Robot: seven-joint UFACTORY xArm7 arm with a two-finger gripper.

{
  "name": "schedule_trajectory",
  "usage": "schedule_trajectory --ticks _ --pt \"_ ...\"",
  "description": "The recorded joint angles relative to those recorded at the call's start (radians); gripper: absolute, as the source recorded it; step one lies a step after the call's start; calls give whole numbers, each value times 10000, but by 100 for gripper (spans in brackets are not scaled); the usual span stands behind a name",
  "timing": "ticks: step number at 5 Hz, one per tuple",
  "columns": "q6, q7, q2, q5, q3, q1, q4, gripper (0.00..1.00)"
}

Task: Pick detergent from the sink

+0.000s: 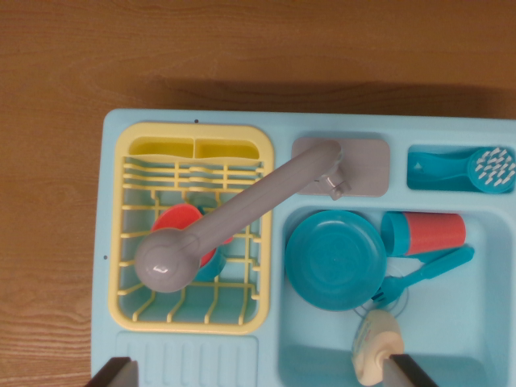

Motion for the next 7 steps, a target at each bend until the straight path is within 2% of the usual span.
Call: schedule_trajectory --ticks 3,4,5,6,7 --pt "-154 7 11 -9 -19 -20 -163 0" --pt "-352 15 25 -20 -43 -45 -374 0" --pt "-352 15 25 -20 -43 -45 -374 0" --pt "-599 26 43 -35 -73 -77 -637 0" --pt "-599 26 43 -35 -73 -77 -637 0"
